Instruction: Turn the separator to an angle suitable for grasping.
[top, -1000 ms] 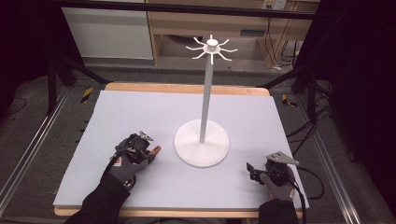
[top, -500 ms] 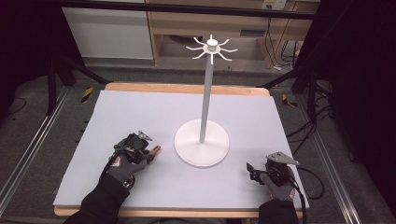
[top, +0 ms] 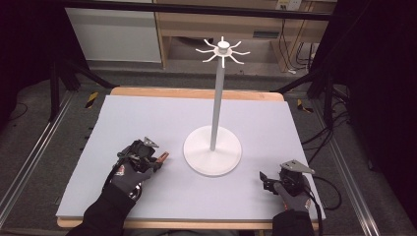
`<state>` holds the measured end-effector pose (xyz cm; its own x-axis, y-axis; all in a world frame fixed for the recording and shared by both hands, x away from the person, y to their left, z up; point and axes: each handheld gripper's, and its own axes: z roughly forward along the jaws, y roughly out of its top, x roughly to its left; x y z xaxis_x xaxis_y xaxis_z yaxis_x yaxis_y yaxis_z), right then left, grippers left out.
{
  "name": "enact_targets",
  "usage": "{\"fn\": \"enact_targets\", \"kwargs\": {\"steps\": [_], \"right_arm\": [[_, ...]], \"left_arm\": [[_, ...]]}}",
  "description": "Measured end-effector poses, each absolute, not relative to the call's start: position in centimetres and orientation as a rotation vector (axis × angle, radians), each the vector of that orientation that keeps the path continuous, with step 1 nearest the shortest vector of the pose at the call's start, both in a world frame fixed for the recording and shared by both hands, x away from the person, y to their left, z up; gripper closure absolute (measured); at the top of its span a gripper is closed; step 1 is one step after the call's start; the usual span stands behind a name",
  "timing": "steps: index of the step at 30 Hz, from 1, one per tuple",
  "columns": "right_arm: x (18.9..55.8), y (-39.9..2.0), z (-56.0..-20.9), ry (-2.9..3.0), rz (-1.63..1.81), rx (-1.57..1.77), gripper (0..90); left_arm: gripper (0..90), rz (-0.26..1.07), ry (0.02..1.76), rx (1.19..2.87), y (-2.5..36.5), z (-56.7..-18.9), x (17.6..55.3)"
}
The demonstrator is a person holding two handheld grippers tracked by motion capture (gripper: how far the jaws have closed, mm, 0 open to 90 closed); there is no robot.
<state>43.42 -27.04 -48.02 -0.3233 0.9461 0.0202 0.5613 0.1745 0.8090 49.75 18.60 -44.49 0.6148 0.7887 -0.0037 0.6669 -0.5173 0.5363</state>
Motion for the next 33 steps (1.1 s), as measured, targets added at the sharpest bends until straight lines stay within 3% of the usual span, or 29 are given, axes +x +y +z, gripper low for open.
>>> {"fn": "enact_targets", "kwargs": {"steps": [11, 19, 33], "right_arm": [[43.4, -27.0, -48.0, 1.962, 1.017, 1.413, 10.3], [43.4, -27.1, -48.0, 1.962, 1.018, 1.414, 10.3], [43.4, -27.1, -48.0, 1.962, 1.019, 1.417, 10.3]], "left_arm": [[67.0, 0.368, 1.136, 2.408, 17.9, -45.6, 49.9], [61.7, 0.432, 1.111, 2.421, 17.3, -45.7, 49.5], [67.3, 0.357, 1.139, 2.374, 17.9, -45.9, 49.8]]}}
